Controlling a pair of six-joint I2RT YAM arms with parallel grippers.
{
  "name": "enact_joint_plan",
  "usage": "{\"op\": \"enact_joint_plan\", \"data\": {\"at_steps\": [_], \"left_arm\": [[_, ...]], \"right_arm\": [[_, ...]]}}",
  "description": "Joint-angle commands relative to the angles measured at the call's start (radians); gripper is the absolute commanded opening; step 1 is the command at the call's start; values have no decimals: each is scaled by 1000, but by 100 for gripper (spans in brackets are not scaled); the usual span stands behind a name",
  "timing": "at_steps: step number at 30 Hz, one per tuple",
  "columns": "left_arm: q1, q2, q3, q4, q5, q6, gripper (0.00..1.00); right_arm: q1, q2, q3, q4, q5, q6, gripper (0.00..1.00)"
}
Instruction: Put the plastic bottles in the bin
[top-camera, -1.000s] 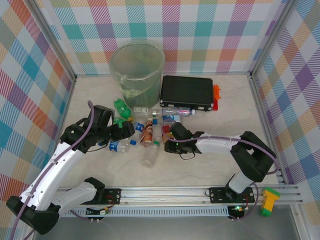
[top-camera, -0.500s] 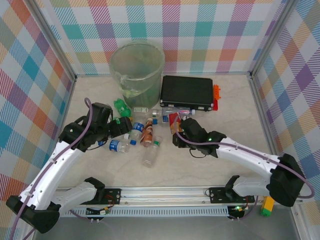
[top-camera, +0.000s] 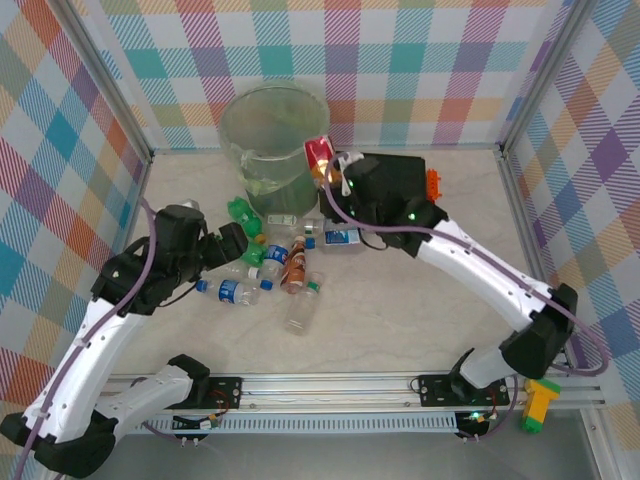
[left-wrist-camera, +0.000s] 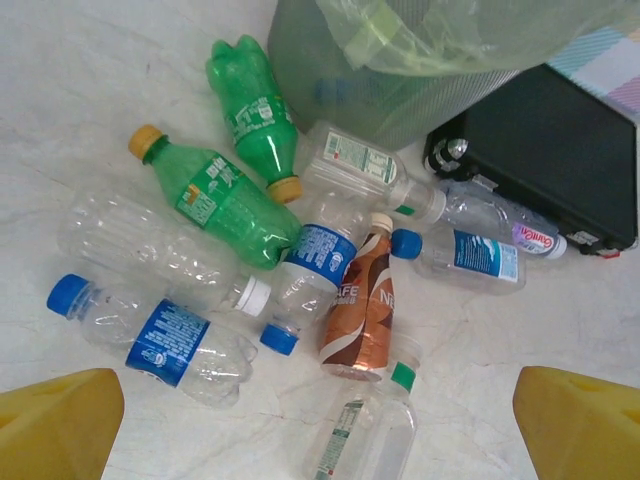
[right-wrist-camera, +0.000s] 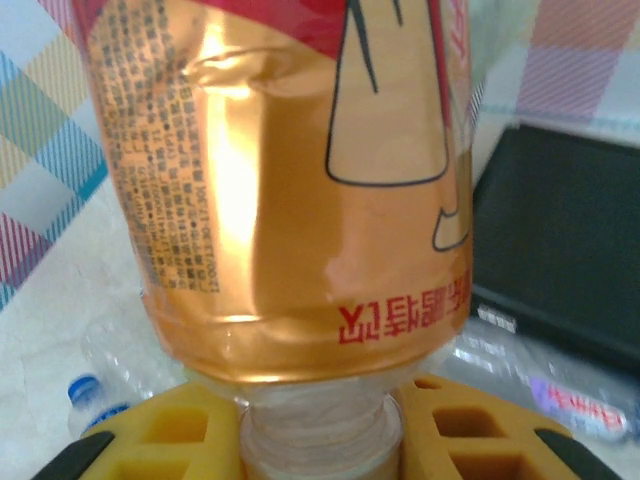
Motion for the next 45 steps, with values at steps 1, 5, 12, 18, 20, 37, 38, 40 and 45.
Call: {"op": "enact_joint_plan", "data": {"at_steps": [1, 5, 12, 18, 20, 37, 38, 40, 45], "left_arm": [[-9, -34, 29, -59, -39, -9, 100], [-9, -54, 46, -94, -59, -9, 100], [-9, -77, 62, -123, -64, -19, 100], [-9, -70, 83, -136, -47, -12, 100], [-9, -65, 90, -147, -44, -11, 99], [-9, -30, 78, -133, 6, 0, 100], [-8, -27, 75, -130, 13, 0, 100], [-9, -23, 69, -122, 27, -1, 100], [-8, -13, 40, -103, 70, -7, 100]], "right_arm": [[-23, 112, 169, -43, -60, -83, 28], [-47, 263, 389, -103, -102, -103, 28], [-80, 545, 821, -231, -139, -131, 28], [-106, 676, 981, -230, -155, -135, 29], [-112, 686, 981, -207, -169, -127, 29], [-114, 641, 973, -206, -164, -139, 69], [-114, 632, 969, -209, -163, -138, 72], [-113, 612, 954, -210, -157, -136, 72], [-114, 526, 853, -187, -142, -131, 84]]}}
